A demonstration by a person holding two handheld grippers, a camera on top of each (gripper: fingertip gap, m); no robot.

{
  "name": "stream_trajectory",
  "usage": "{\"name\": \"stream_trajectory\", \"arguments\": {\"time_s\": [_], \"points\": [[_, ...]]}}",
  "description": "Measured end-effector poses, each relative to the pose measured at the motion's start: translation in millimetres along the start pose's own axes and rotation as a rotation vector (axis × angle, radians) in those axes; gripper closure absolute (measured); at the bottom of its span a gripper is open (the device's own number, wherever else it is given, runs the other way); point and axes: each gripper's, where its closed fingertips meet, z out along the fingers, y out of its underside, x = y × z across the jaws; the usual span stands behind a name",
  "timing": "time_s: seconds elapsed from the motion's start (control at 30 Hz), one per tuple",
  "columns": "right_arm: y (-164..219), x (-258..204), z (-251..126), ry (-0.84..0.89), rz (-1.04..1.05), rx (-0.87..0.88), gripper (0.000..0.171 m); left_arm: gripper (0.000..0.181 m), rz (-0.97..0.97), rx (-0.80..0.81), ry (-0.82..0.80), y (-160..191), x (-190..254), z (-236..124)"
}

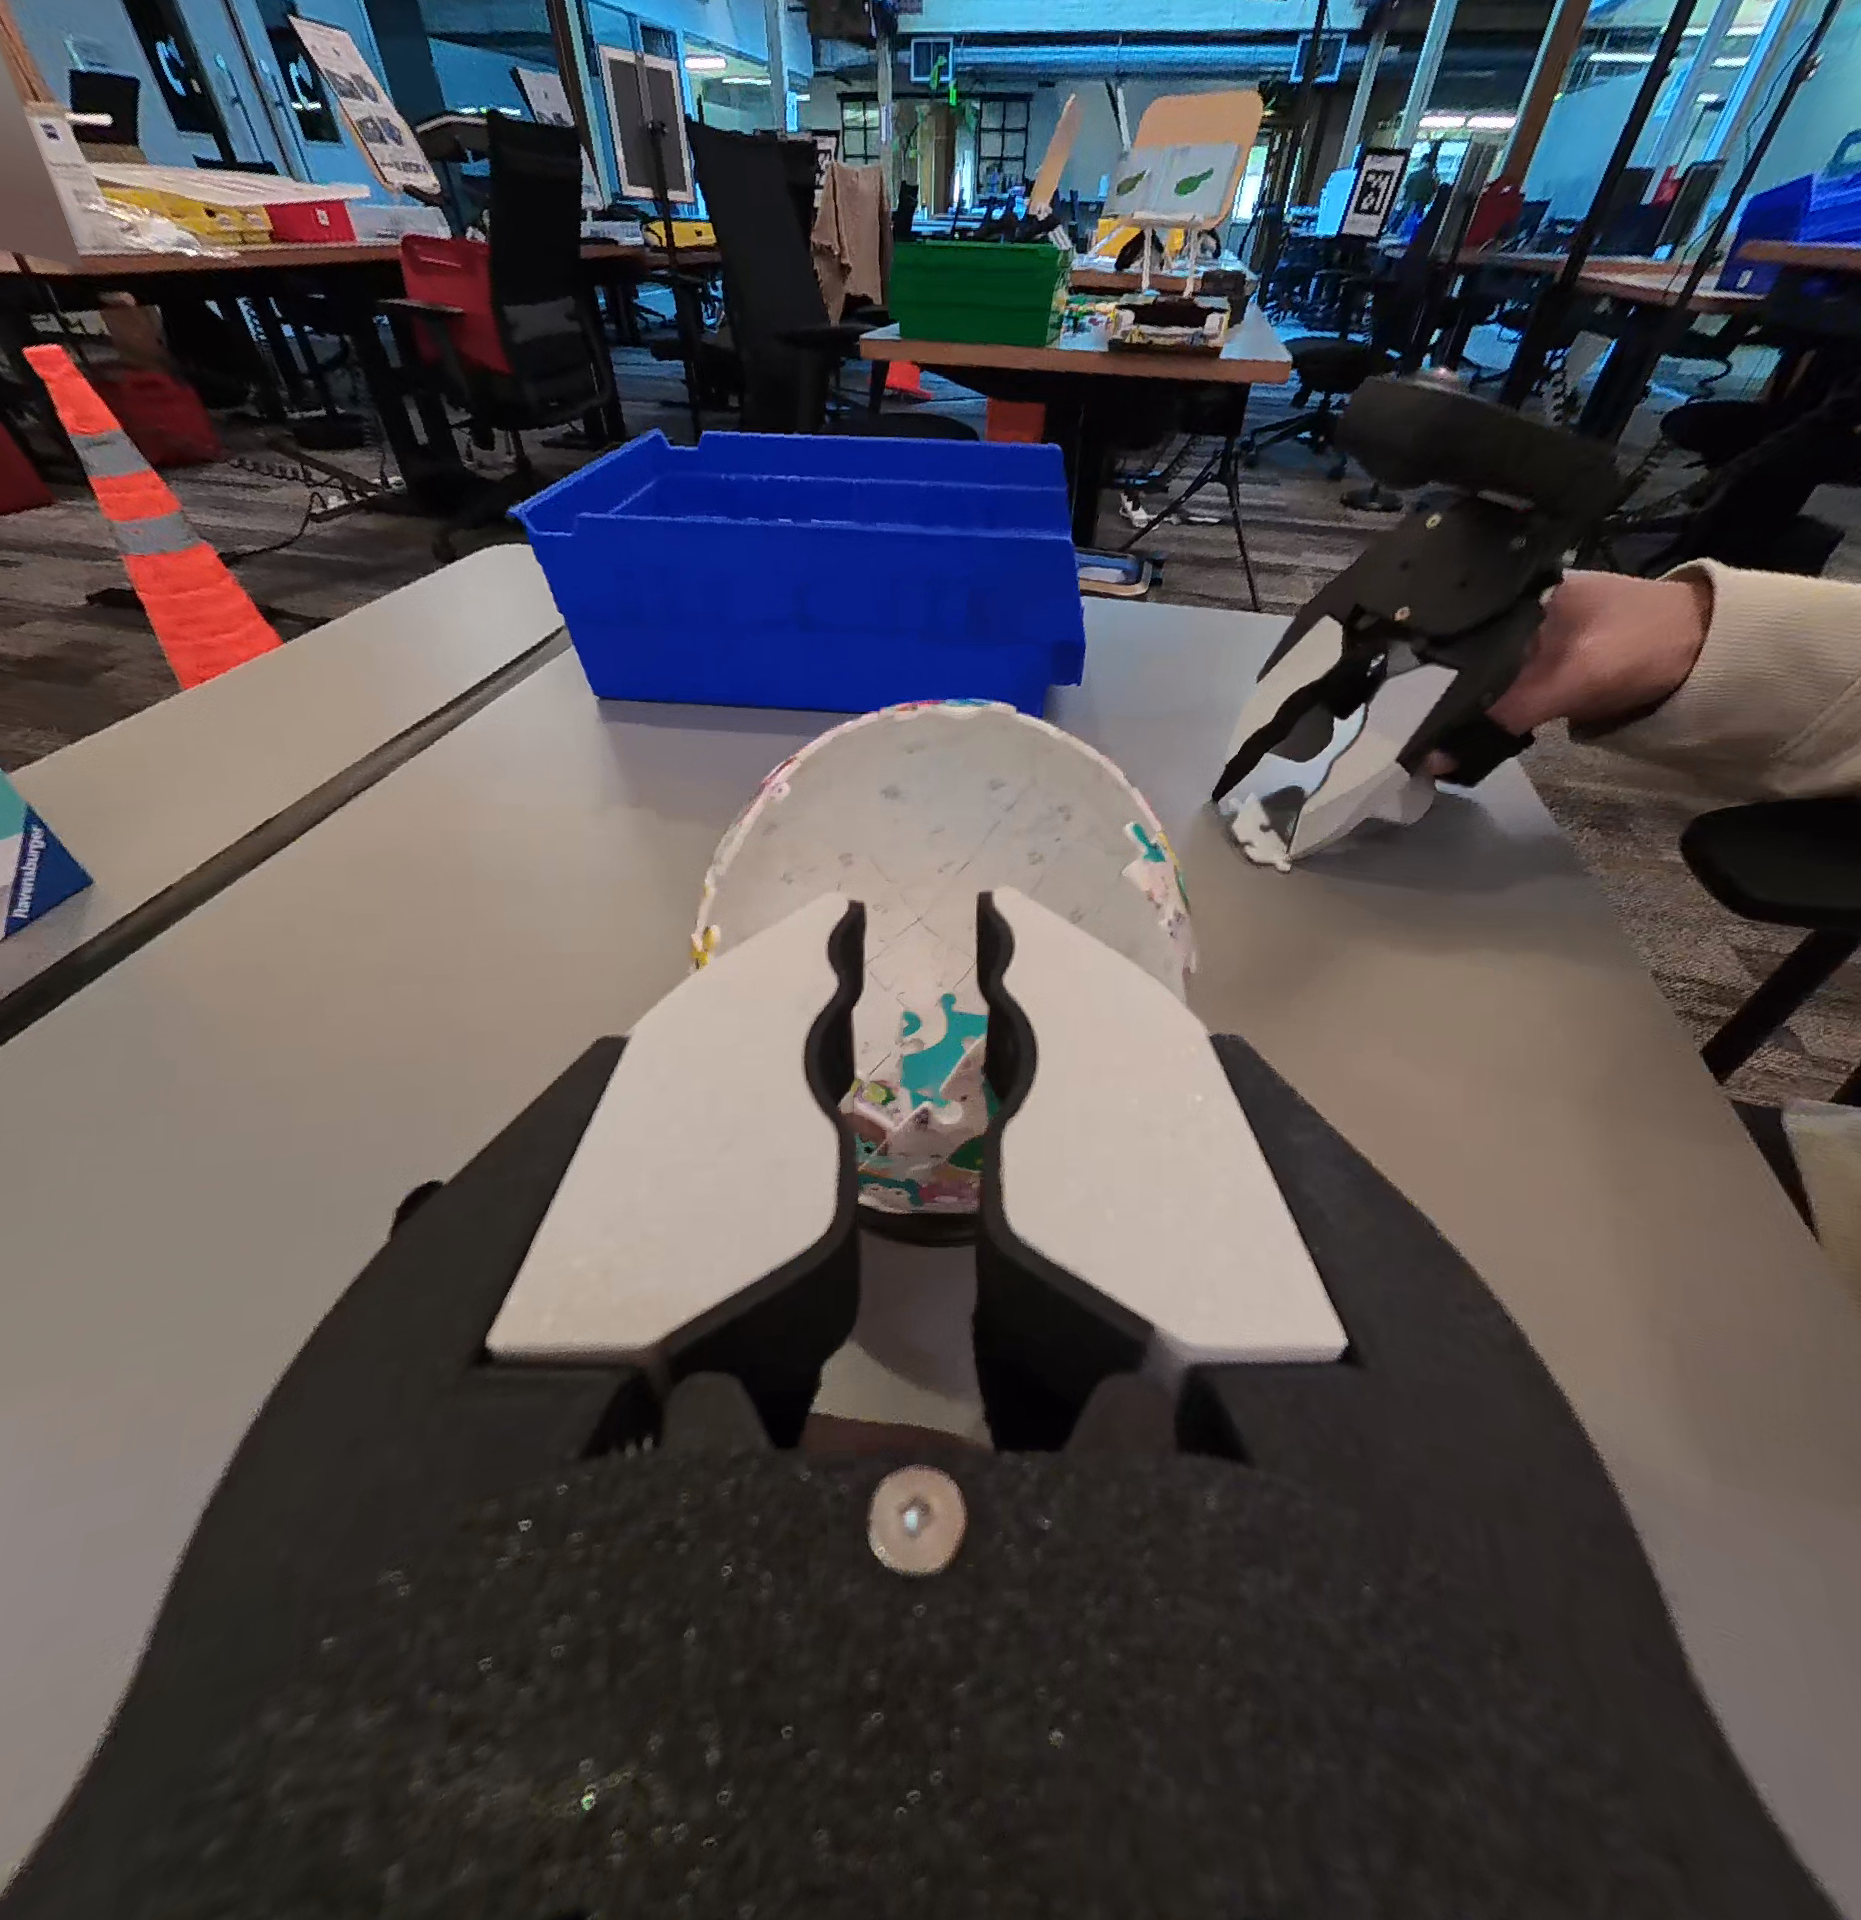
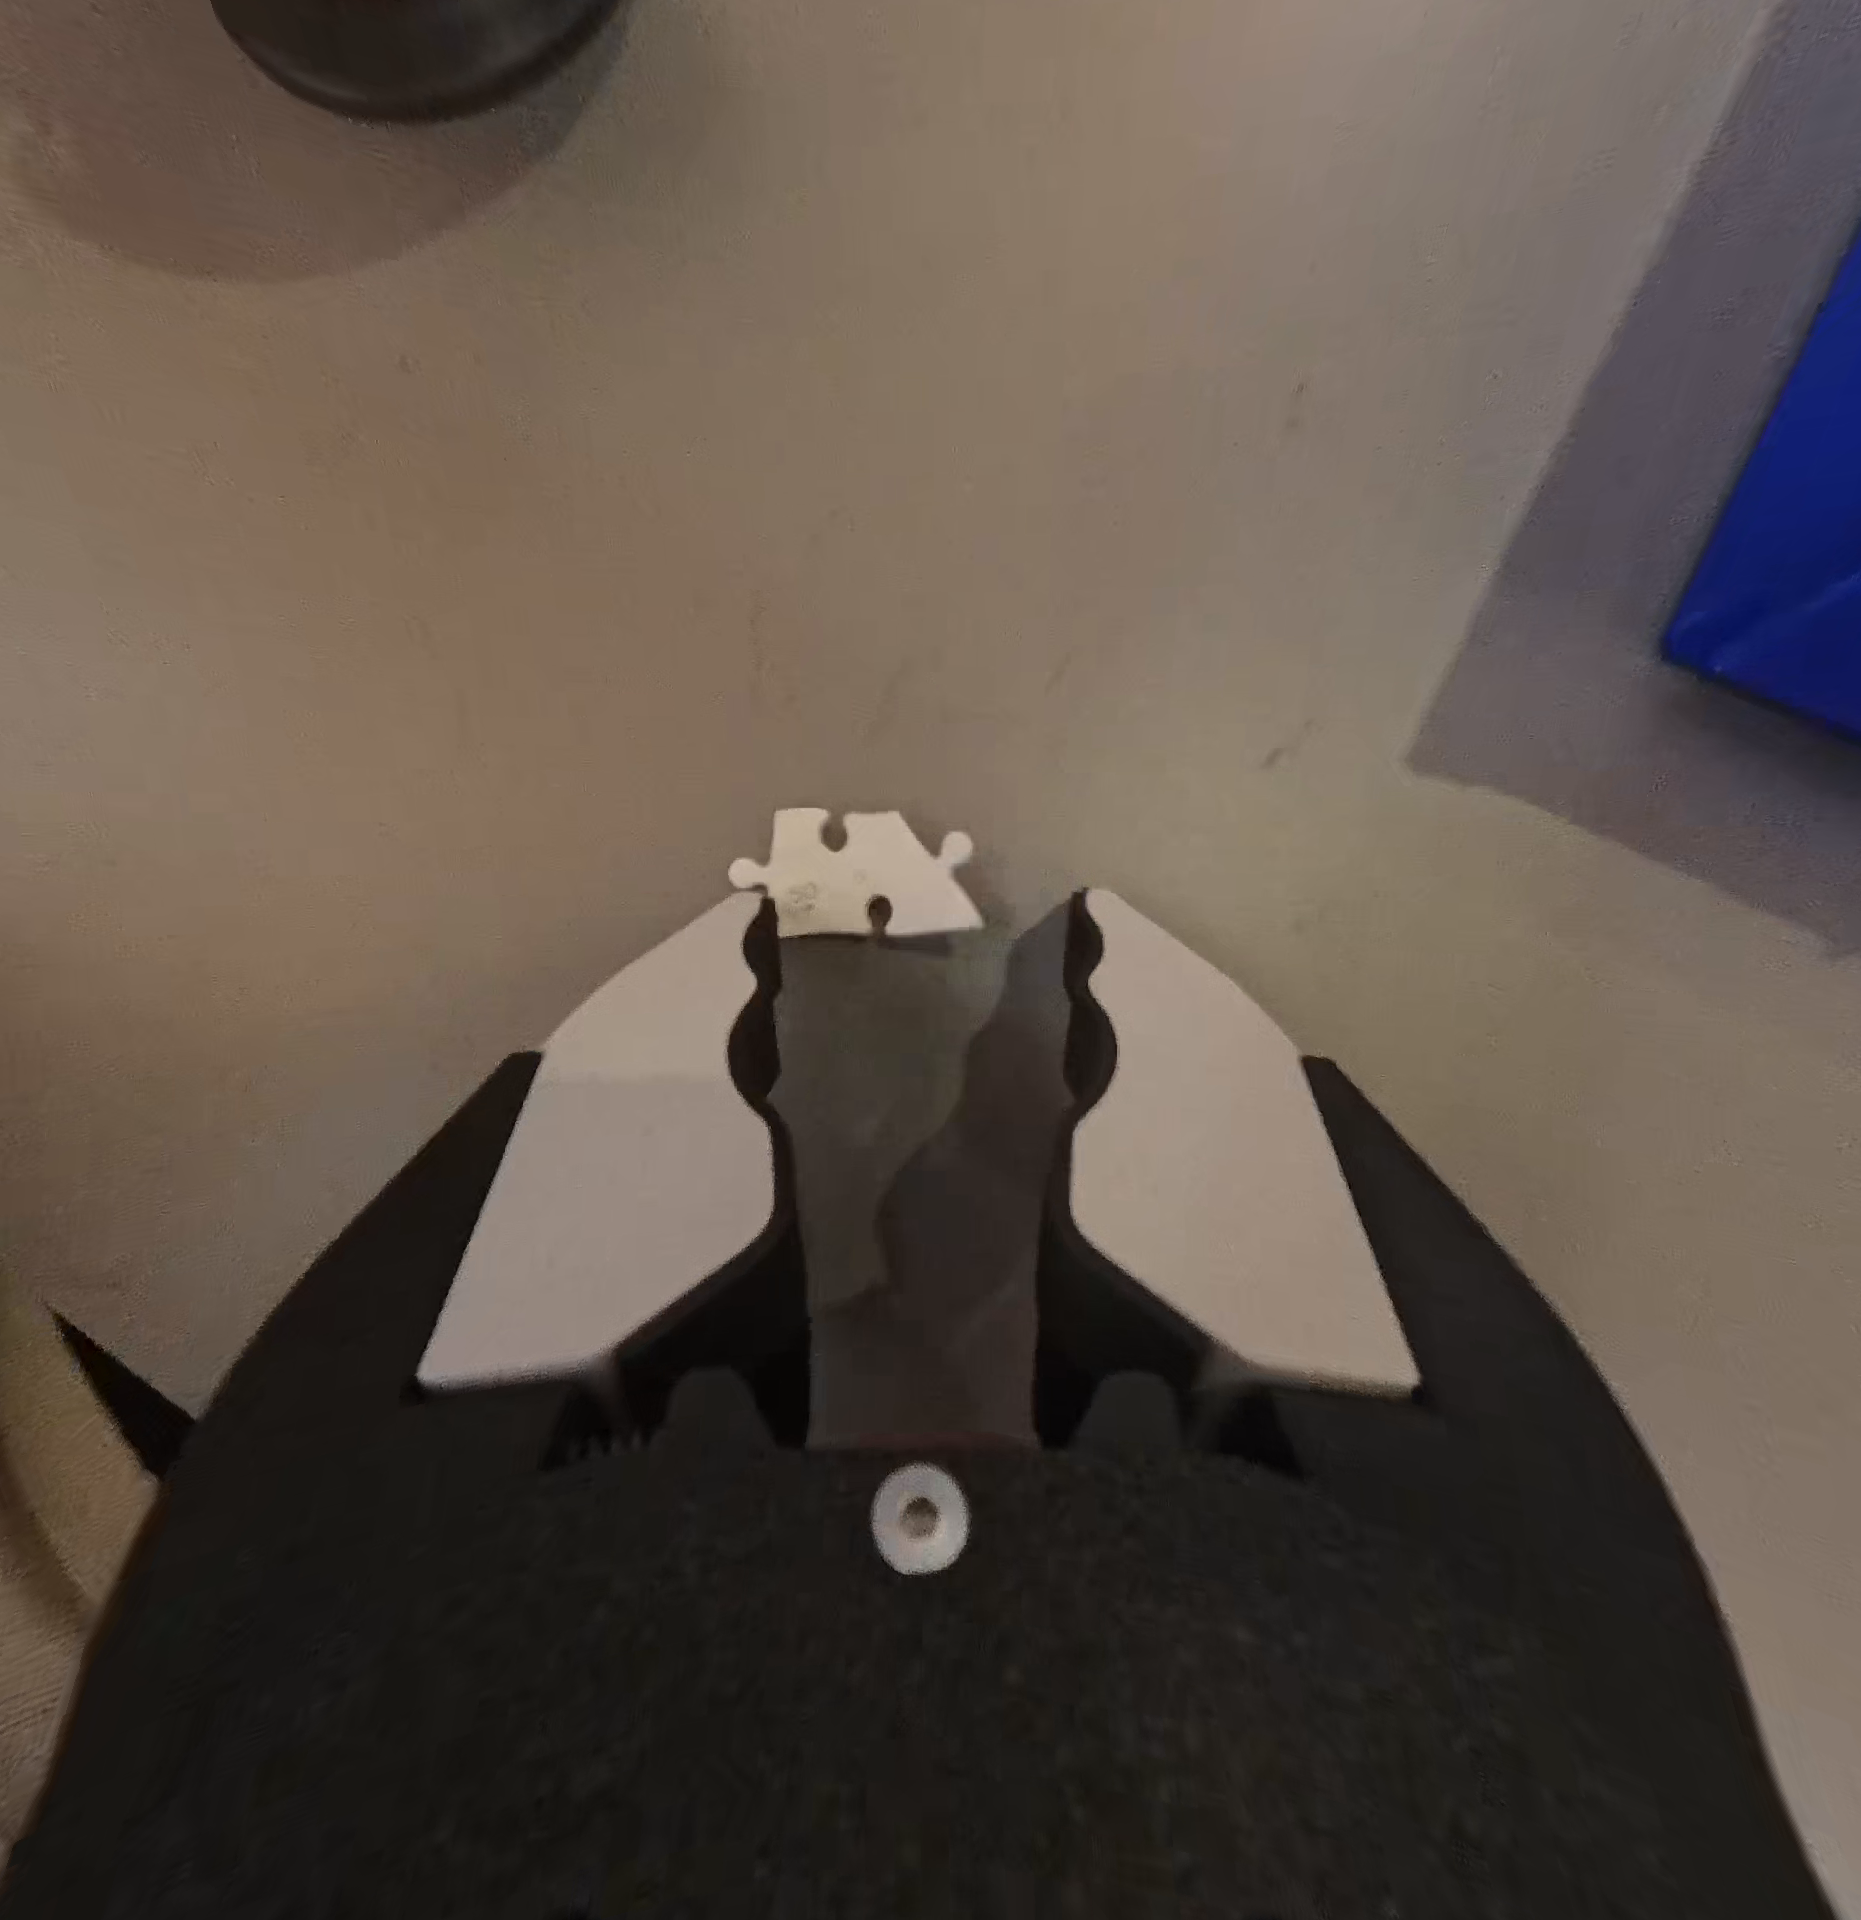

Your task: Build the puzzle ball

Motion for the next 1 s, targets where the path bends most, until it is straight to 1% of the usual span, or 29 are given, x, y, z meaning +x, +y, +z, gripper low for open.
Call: {"name": "stream_trajectory", "arguments": {"time_s": [0.07, 0.1, 0.13, 0.17, 0.33, 0.4, 0.43, 0.5, 0.57, 0.6, 0.63, 0.7, 0.73, 0.77, 0.83, 0.9, 0.97, 1.0], "points": [[-0.9, -7.0, -0.2, -0.028, -0.002, 0.016, 0.134, 0.162, 0.003, 0.007, -0.001, -2.6, 0.5, -0.9], [-1.4, -7.1, 0.1, -0.022, 0.007, 0.02, 0.134, 0.162, 0.005, 0.007, -0.002, -3.1, 0.7, -1.1], [-2.1, -8.9, -0.8, -0.036, 0.012, 0.025, 0.148, 0.162, 0.008, 0.008, -0.006, -3.3, 0.4, -1.0], [-8.5, -10.9, -4.4, -0.06, 0.036, 0.065, 0.159, 0.163, 0.011, 0.006, -0.009, -2.9, 0.2, -0.3], [-10.8, -7.1, -8.4, -0.06, 0.044, 0.085, 0.161, 0.165, 0.029, -0.02, -0.031, 3.9, -3.1, 0.3], [-25.3, -6.4, -19.7, -0.081, 0.077, 0.182, 0.17, 0.166, 0.032, -0.016, -0.041, 3.9, -3.9, 0.0], [-32.3, -0.4, -27.9, -0.062, 0.084, 0.213, 0.17, 0.168, 0.039, -0.013, -0.051, 2.7, -4.8, 0.2], [-51.3, 24.4, -52.4, 0.049, 0.037, 0.275, 0.17, 0.169, 0.057, 0.004, -0.083, 0.2, -8.2, -1.3], [-79.3, 63.1, -83.6, 0.172, 0.037, 0.366, 0.17, 0.17, 0.06, 0.023, -0.099, -1.7, -10.2, -3.1], [-92.8, 86.9, -96.8, 0.217, 0.068, 0.407, 0.17, 0.17, 0.052, 0.027, -0.094, -1.6, -9.7, -3.5], [-101.7, 113.7, -103.0, 0.246, 0.111, 0.41, 0.17, 0.17, 0.047, 0.026, -0.088, -0.5, -8.9, -5.1], [-100.3, 176.0, -90.3, 0.311, 0.19, 0.295, 0.17, 0.166, 0.043, 0.032, -0.067, -1.4, -6.3, -5.5], [-91.4, 205.9, -74.7, 0.335, 0.231, 0.211, 0.169, 0.163, 0.04, 0.039, -0.037, -2.7, -1.8, -5.7], [-82.0, 219.4, -52.9, 0.259, 0.292, 0.116, 0.169, 0.159, 0.038, 0.039, 0.003, -3.1, 4.1, -5.7], [-69.9, 228.1, -17.5, 0.118, 0.387, -0.001, 0.169, 0.152, 0.048, 0.013, 0.046, 0.8, 11.8, -4.8], [-74.2, 238.7, -7.9, 0.144, 0.354, 0.005, 0.169, 0.144, 0.068, -0.02, 0.033, 7.1, 11.2, -2.4], [-71.5, 239.8, -7.7, 0.162, 0.321, -0.068, 0.166, 0.138, 0.069, -0.045, 0.02, 11.0, 9.9, -0.3], [-75.7, 242.5, -14.2, 0.215, 0.308, -0.071, 0.155, 0.135, 0.071, -0.046, 0.0, 10.6, 7.4, 0.4]]}}
